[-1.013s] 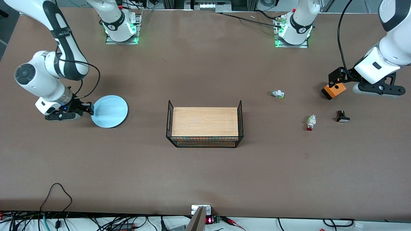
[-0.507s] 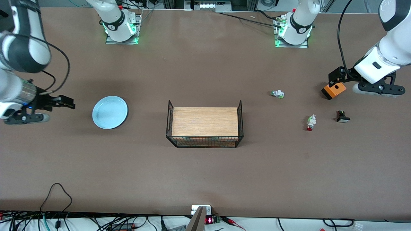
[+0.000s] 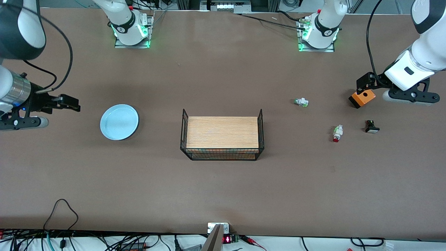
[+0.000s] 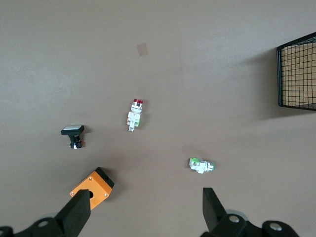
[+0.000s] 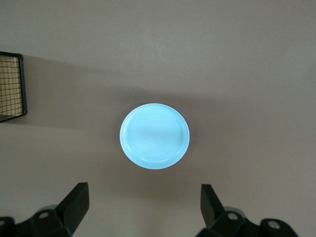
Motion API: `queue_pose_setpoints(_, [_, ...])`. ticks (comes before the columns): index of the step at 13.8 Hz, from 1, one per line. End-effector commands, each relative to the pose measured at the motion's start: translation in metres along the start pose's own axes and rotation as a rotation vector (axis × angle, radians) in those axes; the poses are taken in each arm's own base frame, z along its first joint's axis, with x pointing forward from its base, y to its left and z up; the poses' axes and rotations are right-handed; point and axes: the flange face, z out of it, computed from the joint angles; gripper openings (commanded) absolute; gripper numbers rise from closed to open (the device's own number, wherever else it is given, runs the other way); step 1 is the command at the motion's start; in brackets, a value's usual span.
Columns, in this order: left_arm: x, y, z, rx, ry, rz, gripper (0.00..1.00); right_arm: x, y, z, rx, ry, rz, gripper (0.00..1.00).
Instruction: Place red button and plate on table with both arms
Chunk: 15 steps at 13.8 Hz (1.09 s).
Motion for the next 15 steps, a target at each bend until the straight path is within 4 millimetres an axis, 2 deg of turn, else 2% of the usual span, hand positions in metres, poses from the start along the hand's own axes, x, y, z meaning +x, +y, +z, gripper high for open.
queue_pose_setpoints(1, [-0.004, -0.001, -0.007, 0.015, -0.003, 0.022, 1.0, -0.01, 0.017, -0.032, -0.03, -0.031, 0.041, 1.0])
queue_pose_setpoints(3, [-0.004, -0.001, -0.007, 0.015, -0.003, 0.022, 1.0, -0.03, 0.034, -0.047, -0.019, -0.046, 0.077, 1.0])
queue_pose_setpoints(5, [-0.004, -0.001, -0.007, 0.015, -0.003, 0.022, 1.0, -0.04, 0.04, -0.048, -0.021, -0.011, 0.08, 1.0])
queue_pose_setpoints(7, [-0.004, -0.001, -0.007, 0.015, -0.003, 0.022, 1.0, -0.058, 0.04, -0.034, -0.012, 0.033, 0.071, 1.0])
queue_pose_setpoints(8, [-0.004, -0.001, -0.008, 0.015, -0.002, 0.022, 1.0, -0.064, 0.04, -0.034, -0.009, 0.03, 0.082, 1.0])
queue_pose_setpoints(15, [-0.004, -0.001, -0.009, 0.015, -0.008, 0.022, 1.0, -0.074, 0.044, -0.043, -0.003, -0.003, 0.102, 1.0])
